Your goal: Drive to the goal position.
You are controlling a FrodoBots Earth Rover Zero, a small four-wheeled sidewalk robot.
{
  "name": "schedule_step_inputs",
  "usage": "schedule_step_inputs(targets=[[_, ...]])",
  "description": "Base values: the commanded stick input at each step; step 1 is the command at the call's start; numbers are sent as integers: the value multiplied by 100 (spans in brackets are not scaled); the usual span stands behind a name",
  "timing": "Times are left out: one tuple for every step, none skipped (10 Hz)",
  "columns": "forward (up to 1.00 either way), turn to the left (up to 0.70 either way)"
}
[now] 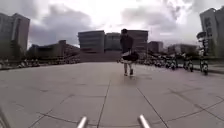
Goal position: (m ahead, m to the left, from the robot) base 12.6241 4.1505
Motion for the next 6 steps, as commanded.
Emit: schedule_step_inputs(targets=[[70,0],[70,0],[70,0],[70,0],[70,0],[70,0]])
